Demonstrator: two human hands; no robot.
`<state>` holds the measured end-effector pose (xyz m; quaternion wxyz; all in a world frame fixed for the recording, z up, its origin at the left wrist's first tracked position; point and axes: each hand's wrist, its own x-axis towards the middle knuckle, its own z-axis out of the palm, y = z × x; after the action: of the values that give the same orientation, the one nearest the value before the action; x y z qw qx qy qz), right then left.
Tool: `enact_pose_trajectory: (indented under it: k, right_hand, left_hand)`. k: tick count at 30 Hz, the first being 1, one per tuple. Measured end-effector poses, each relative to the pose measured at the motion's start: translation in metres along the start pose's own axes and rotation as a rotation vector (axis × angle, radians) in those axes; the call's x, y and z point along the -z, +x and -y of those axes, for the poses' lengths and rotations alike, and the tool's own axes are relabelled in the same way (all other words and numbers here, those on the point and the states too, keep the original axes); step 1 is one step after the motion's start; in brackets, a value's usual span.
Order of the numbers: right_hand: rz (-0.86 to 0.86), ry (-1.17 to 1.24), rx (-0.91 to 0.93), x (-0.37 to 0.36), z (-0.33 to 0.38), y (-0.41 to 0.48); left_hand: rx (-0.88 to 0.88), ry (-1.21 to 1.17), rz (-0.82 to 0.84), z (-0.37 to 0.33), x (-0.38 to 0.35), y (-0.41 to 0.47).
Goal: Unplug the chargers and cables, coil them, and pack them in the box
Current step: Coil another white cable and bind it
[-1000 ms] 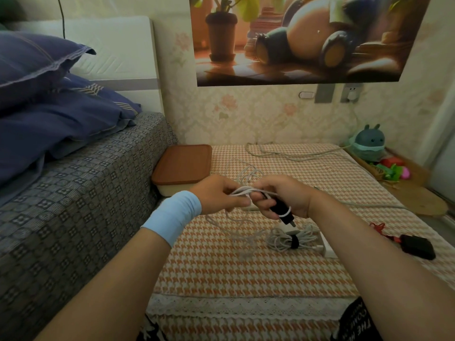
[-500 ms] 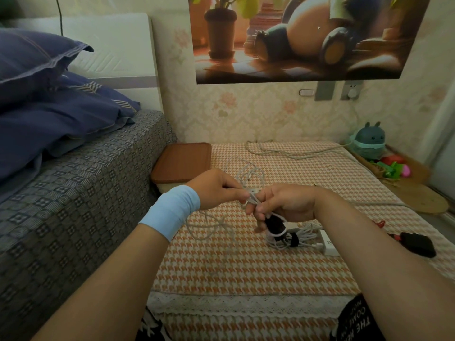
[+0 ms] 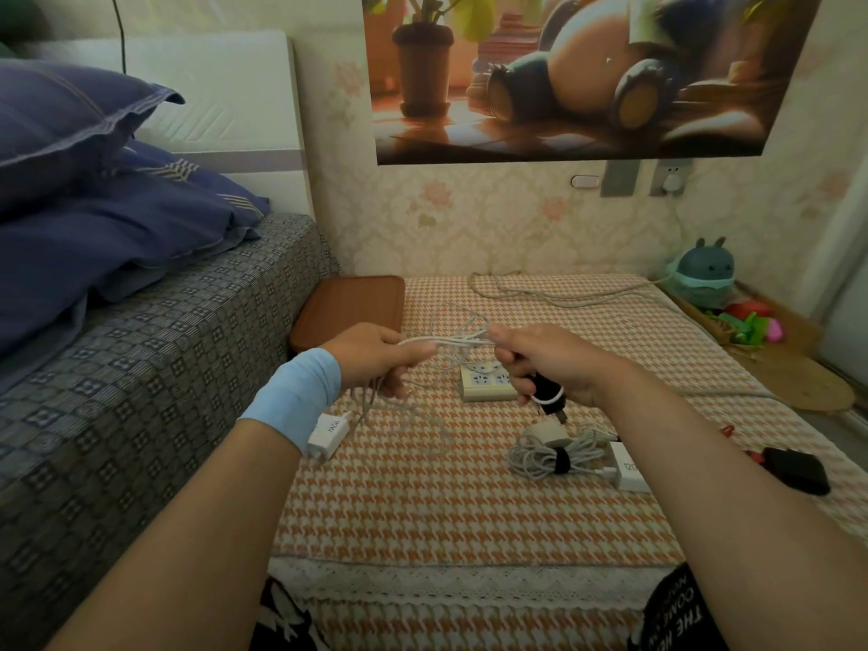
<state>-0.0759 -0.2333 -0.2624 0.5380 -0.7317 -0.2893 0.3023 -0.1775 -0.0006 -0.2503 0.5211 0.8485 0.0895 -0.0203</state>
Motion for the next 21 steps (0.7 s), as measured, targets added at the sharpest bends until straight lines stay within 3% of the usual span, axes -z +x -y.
enact_pose_trajectory:
  k: [3,6,11,17,21]
  right_hand:
    - [0.056,-0.042,0.023,-0.004,0.000,-0.005]
    - [0.057,-0.064,0.012,-0.008,0.003,-0.006]
    - [0.121,-0.028,-0.088,-0.008,0.004,-0.006]
    - [-0.040,-0.434,0.005,-0.003,0.005,-0.007]
    - [-0.056,-0.279,0.017,-0.018,0.000,-0.004]
  left_hand:
    - [0.032,-0.400,0.030,0.000,0.000,0.000]
    - [0.057,-0.591,0.031,0.000,-0.008,0.006]
    - [0.096,-0.556,0.078,0.000,-0.017,0.009]
    - [0.131,-0.381,0.127,-0.003,-0.019,0.006]
    - [0.061,-0.595,0.097,-0.006,-0.025,0.007]
